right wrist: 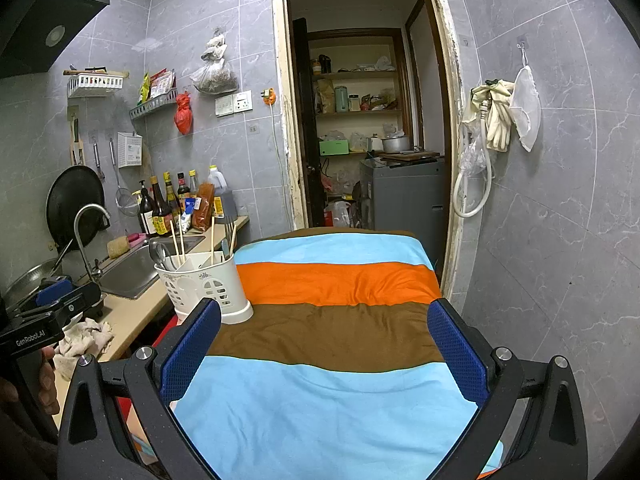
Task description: Organize utensils
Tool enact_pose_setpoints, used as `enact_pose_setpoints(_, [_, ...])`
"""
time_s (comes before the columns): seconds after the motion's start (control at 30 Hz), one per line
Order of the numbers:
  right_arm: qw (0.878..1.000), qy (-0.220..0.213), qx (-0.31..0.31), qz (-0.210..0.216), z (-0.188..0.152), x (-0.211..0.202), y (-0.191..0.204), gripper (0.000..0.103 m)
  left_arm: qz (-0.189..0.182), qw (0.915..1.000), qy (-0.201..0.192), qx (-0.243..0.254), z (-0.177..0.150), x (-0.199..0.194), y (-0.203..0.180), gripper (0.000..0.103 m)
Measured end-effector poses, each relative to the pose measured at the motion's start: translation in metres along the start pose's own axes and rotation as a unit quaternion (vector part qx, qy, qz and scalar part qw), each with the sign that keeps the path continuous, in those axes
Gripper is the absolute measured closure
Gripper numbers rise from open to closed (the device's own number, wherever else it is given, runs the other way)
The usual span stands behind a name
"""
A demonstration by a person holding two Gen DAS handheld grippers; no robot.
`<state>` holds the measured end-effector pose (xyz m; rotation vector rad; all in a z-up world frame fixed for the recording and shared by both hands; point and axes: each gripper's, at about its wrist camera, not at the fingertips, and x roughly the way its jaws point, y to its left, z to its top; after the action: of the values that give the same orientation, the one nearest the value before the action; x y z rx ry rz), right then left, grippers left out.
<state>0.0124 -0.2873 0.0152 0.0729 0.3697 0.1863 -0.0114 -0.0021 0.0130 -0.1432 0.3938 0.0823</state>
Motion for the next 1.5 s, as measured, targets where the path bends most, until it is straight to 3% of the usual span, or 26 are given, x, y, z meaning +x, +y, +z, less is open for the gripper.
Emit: enact_pose_setpoints(1.5, [1.0,0.004,0.001,0.0,0.0009,0.0004,0.0005,0.002,0.0,1.0,0.003,0.006,-0.0032,0.0041,0.006,0.001])
